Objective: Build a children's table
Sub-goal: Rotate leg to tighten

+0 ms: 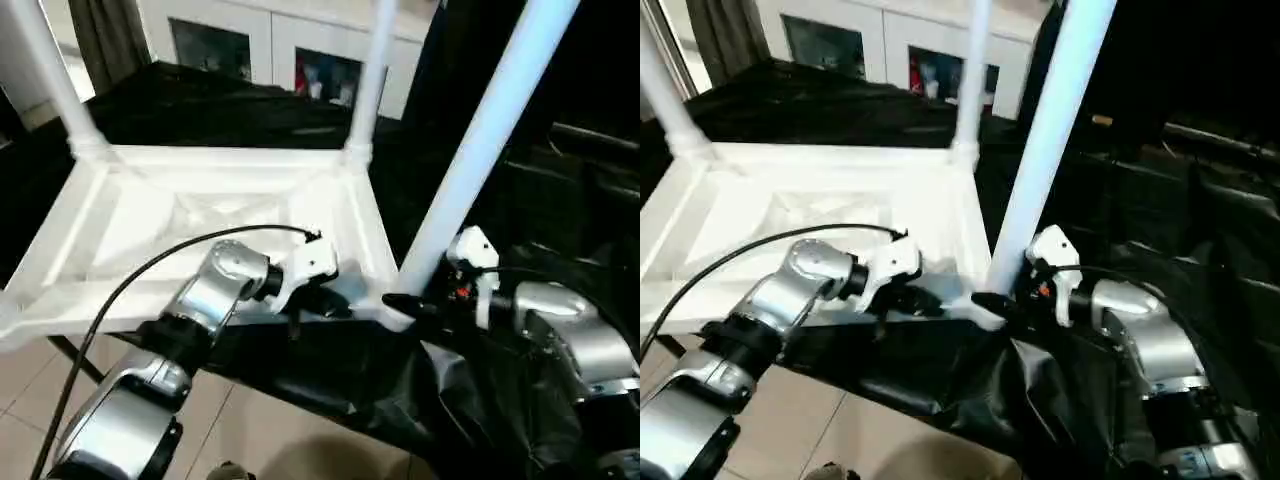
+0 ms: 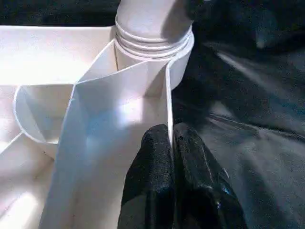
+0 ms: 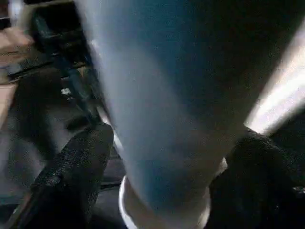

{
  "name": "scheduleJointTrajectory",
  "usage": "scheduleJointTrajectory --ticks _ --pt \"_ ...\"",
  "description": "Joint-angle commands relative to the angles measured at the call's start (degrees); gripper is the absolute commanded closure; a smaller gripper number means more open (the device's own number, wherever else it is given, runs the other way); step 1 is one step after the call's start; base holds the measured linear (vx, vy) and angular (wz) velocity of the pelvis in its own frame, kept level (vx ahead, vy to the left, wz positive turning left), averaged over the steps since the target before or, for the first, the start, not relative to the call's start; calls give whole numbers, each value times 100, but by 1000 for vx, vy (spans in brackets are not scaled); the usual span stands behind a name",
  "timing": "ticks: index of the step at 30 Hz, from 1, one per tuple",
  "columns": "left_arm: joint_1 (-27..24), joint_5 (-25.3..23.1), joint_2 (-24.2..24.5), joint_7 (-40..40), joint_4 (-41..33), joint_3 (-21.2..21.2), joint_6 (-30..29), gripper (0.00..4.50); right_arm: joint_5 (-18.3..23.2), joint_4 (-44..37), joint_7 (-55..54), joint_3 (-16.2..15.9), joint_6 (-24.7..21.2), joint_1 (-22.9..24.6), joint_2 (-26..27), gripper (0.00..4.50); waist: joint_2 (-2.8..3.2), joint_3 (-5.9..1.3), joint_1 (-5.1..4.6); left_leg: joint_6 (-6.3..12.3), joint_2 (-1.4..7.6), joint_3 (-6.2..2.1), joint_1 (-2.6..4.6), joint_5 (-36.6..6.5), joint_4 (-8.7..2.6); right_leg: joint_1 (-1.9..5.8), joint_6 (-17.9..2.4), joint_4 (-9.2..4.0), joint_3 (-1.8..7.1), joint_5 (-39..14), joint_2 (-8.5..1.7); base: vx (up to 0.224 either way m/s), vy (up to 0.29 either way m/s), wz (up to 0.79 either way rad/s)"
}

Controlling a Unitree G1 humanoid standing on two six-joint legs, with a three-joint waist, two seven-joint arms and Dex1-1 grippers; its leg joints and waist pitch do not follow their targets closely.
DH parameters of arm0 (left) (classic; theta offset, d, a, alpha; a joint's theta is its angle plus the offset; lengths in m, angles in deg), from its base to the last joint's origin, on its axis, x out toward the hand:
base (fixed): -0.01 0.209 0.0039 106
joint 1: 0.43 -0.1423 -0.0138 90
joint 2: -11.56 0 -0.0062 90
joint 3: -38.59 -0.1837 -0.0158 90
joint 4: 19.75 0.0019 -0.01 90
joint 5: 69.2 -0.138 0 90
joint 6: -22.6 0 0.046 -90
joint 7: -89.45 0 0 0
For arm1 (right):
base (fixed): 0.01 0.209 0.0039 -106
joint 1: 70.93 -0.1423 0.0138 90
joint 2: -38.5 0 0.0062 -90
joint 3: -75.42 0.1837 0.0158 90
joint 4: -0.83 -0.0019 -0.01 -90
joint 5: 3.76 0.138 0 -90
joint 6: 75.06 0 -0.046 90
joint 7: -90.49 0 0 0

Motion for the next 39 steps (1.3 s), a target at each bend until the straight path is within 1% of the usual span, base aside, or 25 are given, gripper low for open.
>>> scheduleJointTrajectory --ticks 1,2,3,5,7,9,10,11,13,16,17,18,19,21,22,26,30,31,33,34,35,36,37,38,39 --pt "-12 163 15 -347 -296 -114 20 450 53 -141 299 -112 -39 39 -159 65 -34 -361 2 288 154 -10 78 -1322 -380 282 -1251 -424 226 -1213 -292 0 0 0" --pt "-22 163 41 -377 -309 -102 17 450 30 -137 357 -137 -29 35 -178 65 -29 -359 2 284 156 -6 79 -1301 -380 271 -1251 -429 230 -1218 -294 0 0 0" --pt "-22 163 41 -377 -309 -102 17 450 30 -137 357 -137 -29 35 -178 80 -30 -359 -1 284 153 -4 77 -1288 -380 268 -1249 -429 230 -1209 -288 0 0 0" --pt "-50 176 83 -368 -389 -87 -18 450 22 -98 410 -184 0 15 -201 99 -51 -366 3 277 154 -10 71 -1225 -378 276 -1255 -409 224 -1151 -289 0 0 0" --pt "-63 183 86 -339 -423 -71 -39 450 -57 -40 448 -264 96 14 -233 102 -61 -372 -1 286 149 -6 68 -1161 -370 277 -1255 -401 223 -1082 -285 0 0 0" --pt "-78 188 87 -334 -451 -69 -55 450 -120 4 472 -313 168 20 -247 141 -62 -372 0 298 151 -5 69 -1093 -365 277 -1279 -389 224 -985 -286 0 0 0" --pt "-89 192 90 -331 -478 -67 -71 450 -126 25 477 -322 177 15 -247 143 -70 -366 -1 314 145 -1 64 -1088 -363 277 -1279 -391 224 -989 -283 0 0 0" --pt "-103 197 94 -328 -508 -66 -88 450 -140 44 487 -334 184 8 -250 143 -61 -364 -2 313 144 -3 62 -1098 -365 280 -1271 -394 224 -1024 -286 0 0 0" --pt "-119 197 100 -330 -532 -62 -97 450 -216 72 483 -375 225 10 -259 177 -60 -369 -5 313 143 -1 67 -1086 -358 276 -1270 -393 225 -1010 -282 0 0 0" --pt "-138 198 113 -337 -563 -63 -110 450 -231 78 465 -384 243 21 -247 189 -41 -369 -3 321 144 -3 74 -1081 -359 277 -1293 -389 225 -958 -280 0 0 0" --pt "-143 198 118 -338 -572 -65 -113 450 -220 73 453 -378 237 26 -241 206 -52 -370 -8 331 142 0 72 -1072 -356 278 -1305 -385 226 -907 -272 0 0 0" --pt "-148 201 122 -339 -582 -66 -120 450 -210 65 440 -377 238 34 -238 219 -32 -366 -6 332 141 -2 74 -1071 -357 275 -1313 -382 226 -892 -272 0 0 0" --pt "-148 201 122 -339 -582 -66 -120 450 -210 65 440 -377 238 34 -238 219 -38 -366 -11 335 140 0 71 -1078 -358 278 -1315 -384 225 -884 -269 0 0 0" --pt "-148 201 130 -343 -582 -69 -123 450 -193 38 426 -381 231 52 -233 230 -21 -355 -9 325 138 -2 73 -1121 -360 275 -1316 -392 226 -931 -270 0 0 0" --pt "-144 198 130 -343 -572 -70 -122 450 -185 19 425 -384 228 70 -231 237 -35 -359 -10 319 138 -1 75 -1135 -359 279 -1307 -394 226 -945 -268 0 0 0" --pt "-142 197 128 -350 -554 -72 -131 450 -153 -3 420 -375 220 157 -199 252 -23 -360 -8 314 140 -4 78 -1137 -358 281 -1337 -387 227 -873 -268 0 0 0" --pt "-125 199 47 -226 -486 -31 -171 450 -28 99 172 -234 121 240 13 254 -16 -352 -10 308 138 -9 70 -1173 -368 283 -1349 -388 222 -868 -265 0 0 0" --pt "-120 193 17 -167 -463 -18 -182 450 -9 146 79 -196 94 253 77 254 -16 -351 -10 300 139 -8 77 -1203 -371 279 -1342 -396 221 -911 -263 0 0 0" --pt "-3 41 -179 361 -202 36 -293 450 -102 460 -550 -36 149 225 405 254 -16 -331 -29 209 134 -12 84 -1400 -389 260 -1277 -435 215 -1250 -267 0 0 0" --pt "75 -58 -289 695 -35 67 -309 450 -157 589 -892 40 155 205 569 254 -15 -311 -54 136 121 -8 94 -1574 -398 228 -1195 -481 214 -1609 -270 0 0 0" --pt "215 -171 -497 1244 242 137 -376 450 -266 756 -1496 143 152 158 854 254 -11 -304 -65 42 105 -12 102 -1752 -396 203 -1074 -517 214 -2033 -281 0 0 0" --pt "232 -181 -525 1311 276 147 -388 450 -281 775 -1574 155 152 151 890 254 -24 -306 -55 -21 106 -34 122 -1797 -403 216 -994 -546 197 -2238 -292 0 0 0" --pt "339 -226 -699 1692 468 206 -467 450 -349 871 -2036 224 99 107 1123 254 -15 -301 -57 -54 106 -47 116 -1841 -418 210 -883 -566 198 -2425 -291 0 0 0" --pt "470 -258 -928 2144 680 277 -595 450 -430 970 -2633 307 8 36 1438 255 3 -295 -71 -98 111 -65 121 -1925 -434 199 -829 -579 193 -2526 -292 0 0 0" --pt "515 -266 -1014 2305 747 302 -649 450 -465 996 -2858 340 -29 10 1563 255 -7 -295 -81 -113 101 -56 124 -1960 -428 185 -799 -592 194 -2570 -282 0 0 0"
